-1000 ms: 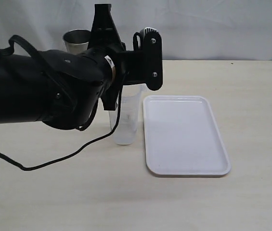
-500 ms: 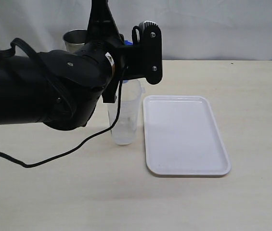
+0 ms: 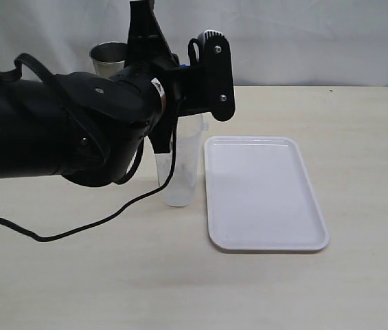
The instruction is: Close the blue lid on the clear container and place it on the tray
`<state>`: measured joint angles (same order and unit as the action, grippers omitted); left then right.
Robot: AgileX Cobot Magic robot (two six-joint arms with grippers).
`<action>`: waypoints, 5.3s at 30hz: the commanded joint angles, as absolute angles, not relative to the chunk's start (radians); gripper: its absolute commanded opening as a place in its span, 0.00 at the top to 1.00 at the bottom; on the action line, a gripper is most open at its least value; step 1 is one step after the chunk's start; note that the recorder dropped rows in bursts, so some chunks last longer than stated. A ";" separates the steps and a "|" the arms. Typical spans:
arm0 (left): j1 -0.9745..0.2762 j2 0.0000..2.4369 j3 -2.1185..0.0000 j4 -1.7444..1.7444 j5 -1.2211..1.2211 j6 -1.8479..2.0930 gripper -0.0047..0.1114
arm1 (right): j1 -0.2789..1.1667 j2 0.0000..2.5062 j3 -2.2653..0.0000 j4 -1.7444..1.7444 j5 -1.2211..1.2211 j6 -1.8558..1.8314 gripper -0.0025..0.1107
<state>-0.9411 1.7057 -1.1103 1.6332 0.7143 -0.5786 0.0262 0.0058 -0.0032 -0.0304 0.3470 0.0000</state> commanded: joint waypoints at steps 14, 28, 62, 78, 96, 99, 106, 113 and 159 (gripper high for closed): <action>-0.943 1.697 -1.088 1.606 0.682 -0.601 0.96 | 0.026 0.000 0.000 -0.029 0.344 0.000 0.94; -0.943 1.697 -1.001 1.710 0.679 -0.704 0.96 | 0.026 0.000 0.000 -0.029 0.344 0.000 0.94; -0.989 1.696 -1.001 1.724 0.746 -0.711 0.96 | 0.026 0.000 0.000 -0.029 0.344 0.000 0.94; -0.993 1.698 -1.001 1.711 0.765 -0.716 0.96 | 0.026 0.000 0.000 -0.029 0.344 0.000 0.94; -0.983 1.698 -1.001 1.678 0.702 -0.716 0.96 | 0.026 0.000 0.000 -0.029 0.344 0.000 0.94; -0.983 1.698 -1.001 1.656 0.678 -0.714 0.96 | 0.026 0.000 0.000 -0.029 0.344 0.000 0.94; -0.983 1.698 -1.001 1.638 0.669 -0.701 0.96 | 0.026 0.000 0.000 -0.029 0.344 0.000 0.94; -0.983 1.698 -1.001 1.574 0.641 -0.655 0.96 | 0.026 0.000 0.000 -0.029 0.344 0.000 0.94; -1.012 1.690 -1.001 1.433 0.645 -0.520 0.96 | 0.026 0.000 0.000 -0.029 0.344 0.000 0.94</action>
